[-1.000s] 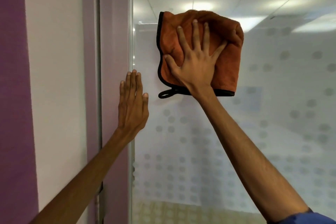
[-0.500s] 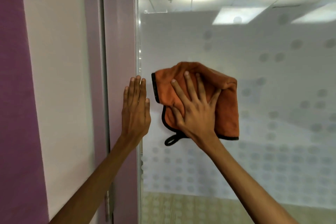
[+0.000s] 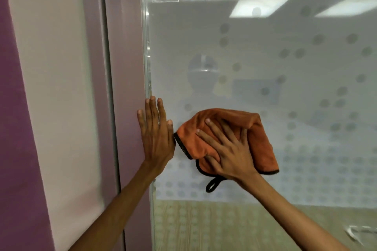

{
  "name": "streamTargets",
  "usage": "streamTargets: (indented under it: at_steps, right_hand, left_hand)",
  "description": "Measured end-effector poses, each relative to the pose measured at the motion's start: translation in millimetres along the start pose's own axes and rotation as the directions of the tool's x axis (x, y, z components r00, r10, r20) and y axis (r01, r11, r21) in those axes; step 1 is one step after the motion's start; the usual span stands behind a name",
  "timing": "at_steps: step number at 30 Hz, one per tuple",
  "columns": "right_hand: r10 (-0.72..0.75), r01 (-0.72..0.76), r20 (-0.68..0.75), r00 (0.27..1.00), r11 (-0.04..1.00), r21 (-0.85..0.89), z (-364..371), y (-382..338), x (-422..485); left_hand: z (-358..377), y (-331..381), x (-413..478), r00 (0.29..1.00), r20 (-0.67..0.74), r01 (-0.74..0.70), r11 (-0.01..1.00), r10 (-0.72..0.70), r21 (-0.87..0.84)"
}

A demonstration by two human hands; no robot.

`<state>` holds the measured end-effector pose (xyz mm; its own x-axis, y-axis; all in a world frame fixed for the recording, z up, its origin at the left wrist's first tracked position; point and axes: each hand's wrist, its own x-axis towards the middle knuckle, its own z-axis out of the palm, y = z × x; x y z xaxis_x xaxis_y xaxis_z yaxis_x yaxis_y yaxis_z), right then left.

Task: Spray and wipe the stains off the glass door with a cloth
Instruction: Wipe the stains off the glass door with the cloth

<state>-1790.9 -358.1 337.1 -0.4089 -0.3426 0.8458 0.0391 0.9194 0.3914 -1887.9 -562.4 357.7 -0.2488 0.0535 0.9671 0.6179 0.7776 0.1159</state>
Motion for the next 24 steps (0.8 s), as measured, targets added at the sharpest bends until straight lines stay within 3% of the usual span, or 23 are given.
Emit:
streamTargets:
  at_steps: [6,10,14,24]
  right_hand:
    - [0.106,-0.108,-0.085,0.991,0.994,-0.025,-29.1,54.6,41.9]
    - [0.185,-0.192,-0.146,0.972,0.981,-0.038,-43.7,89.5,54.5]
    - [0.256,-0.269,-0.167,0.952,0.961,-0.058,-51.2,115.2,45.6]
    - [0.407,-0.425,-0.185,0.895,0.902,-0.070,-76.1,191.6,9.3]
  left_hand:
    - [1.7,20.8,8.0,0.998,-0.039,0.044,0.997,-0.047,-0.071]
    - [-0.4,40.7,30.5,0.998,-0.049,-0.038,0.993,0.033,-0.110]
    - [9.1,83.4,46.5,0.990,-0.035,-0.140,0.985,0.137,-0.098]
    - [36.2,155.5,49.3,0.993,-0.002,-0.118,0.990,0.118,-0.079]
